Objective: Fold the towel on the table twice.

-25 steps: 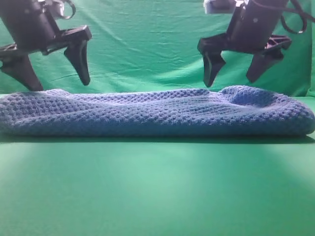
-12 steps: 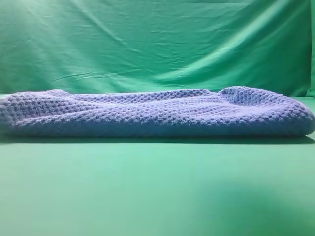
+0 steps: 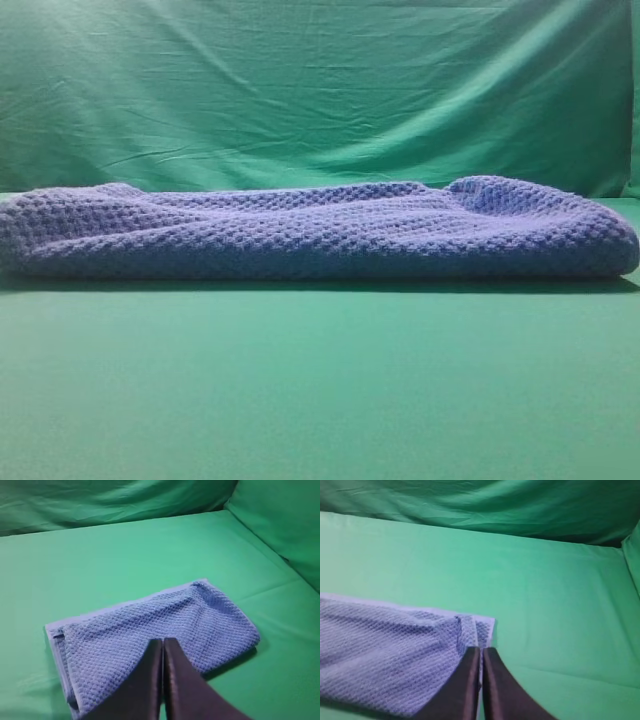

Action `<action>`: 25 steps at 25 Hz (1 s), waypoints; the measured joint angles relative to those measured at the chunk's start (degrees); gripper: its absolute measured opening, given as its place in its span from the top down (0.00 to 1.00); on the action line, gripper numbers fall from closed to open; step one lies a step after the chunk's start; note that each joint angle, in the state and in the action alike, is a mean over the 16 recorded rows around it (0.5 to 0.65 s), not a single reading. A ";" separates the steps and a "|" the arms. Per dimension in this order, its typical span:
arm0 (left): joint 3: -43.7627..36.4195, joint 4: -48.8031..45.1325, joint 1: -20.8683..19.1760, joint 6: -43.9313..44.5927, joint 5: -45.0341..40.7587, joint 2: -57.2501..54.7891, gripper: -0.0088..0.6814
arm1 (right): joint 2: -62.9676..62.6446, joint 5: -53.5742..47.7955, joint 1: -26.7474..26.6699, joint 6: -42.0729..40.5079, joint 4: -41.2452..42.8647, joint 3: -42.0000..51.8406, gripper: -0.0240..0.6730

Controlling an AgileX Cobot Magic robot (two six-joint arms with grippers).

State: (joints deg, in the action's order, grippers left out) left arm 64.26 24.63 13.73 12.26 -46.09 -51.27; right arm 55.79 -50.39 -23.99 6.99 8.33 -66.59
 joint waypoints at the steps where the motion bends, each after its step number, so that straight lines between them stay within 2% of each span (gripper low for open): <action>1: -2.04 0.32 0.00 0.62 0.26 3.00 0.99 | -2.19 0.01 0.00 -0.92 -0.92 1.57 0.97; 14: -26.06 3.03 0.00 5.35 5.30 39.03 0.99 | -29.52 6.66 0.00 -14.02 -14.12 24.63 0.97; 19: -31.00 3.51 0.00 5.58 6.02 47.35 0.99 | -38.80 8.67 0.00 -16.38 -17.20 30.32 0.97; 25: -34.09 3.13 0.00 5.59 6.61 51.79 0.99 | -48.15 9.12 0.00 -17.08 -18.98 33.88 0.97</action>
State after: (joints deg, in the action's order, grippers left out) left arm 30.17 27.76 13.73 17.84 -39.48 0.53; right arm 7.63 -41.27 -23.99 -10.09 -10.65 -32.70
